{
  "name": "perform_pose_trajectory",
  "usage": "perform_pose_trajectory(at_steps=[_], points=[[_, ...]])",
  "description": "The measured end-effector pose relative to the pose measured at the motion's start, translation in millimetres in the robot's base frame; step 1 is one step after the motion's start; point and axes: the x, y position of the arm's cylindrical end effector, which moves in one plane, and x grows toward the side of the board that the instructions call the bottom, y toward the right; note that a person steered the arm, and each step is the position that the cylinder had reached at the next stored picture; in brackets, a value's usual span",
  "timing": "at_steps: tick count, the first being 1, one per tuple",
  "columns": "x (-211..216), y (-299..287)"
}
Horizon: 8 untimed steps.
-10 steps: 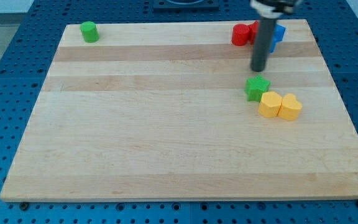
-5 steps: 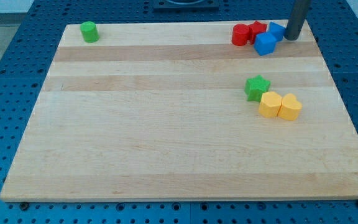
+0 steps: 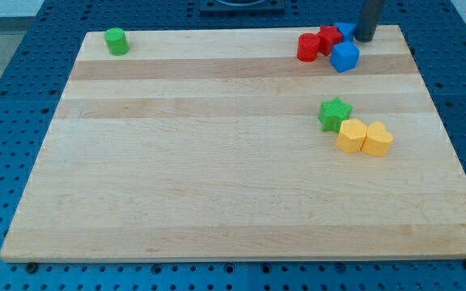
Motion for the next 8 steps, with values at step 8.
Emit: perform_pose_trajectory(at_steps=[8], points=[[-31.8, 11.0]])
